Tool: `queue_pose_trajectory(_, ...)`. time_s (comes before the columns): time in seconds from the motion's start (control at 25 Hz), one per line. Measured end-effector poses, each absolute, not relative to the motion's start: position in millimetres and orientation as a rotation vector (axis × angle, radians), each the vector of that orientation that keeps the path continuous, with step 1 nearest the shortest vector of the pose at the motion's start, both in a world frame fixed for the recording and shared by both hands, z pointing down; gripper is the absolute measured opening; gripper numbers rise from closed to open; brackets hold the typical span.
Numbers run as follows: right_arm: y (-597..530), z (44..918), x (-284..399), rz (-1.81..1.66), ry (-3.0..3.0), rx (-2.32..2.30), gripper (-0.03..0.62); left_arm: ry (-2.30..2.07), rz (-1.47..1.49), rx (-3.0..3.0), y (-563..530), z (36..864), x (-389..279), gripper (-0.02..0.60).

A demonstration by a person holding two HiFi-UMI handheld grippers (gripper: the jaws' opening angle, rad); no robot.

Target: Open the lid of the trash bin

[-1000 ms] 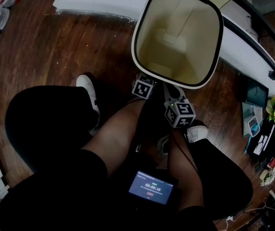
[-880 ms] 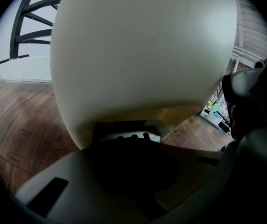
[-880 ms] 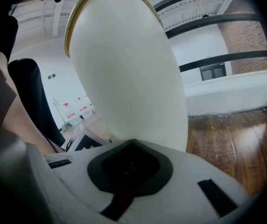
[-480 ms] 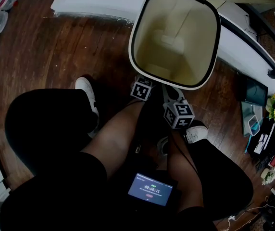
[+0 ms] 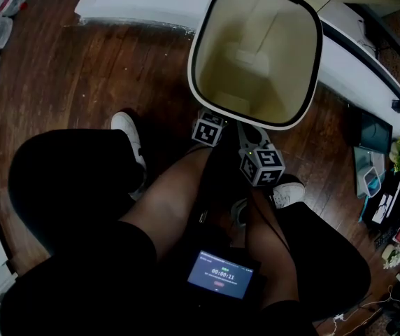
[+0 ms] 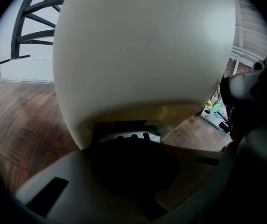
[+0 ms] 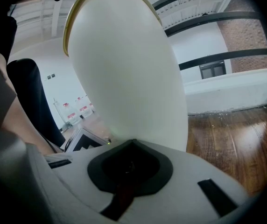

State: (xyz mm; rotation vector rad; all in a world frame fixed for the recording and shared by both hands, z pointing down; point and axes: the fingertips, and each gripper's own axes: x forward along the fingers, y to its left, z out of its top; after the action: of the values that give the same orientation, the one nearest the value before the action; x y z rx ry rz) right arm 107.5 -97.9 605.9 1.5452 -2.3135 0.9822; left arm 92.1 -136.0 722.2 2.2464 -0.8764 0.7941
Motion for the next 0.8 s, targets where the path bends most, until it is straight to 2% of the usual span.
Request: queue_pose_trajectory(0.8,-95.9,609.9,109.2,1.009,-2.314,1.541,0.005,-0.896,0.808,2.254,-136.6,723.0,91.6,0.026)
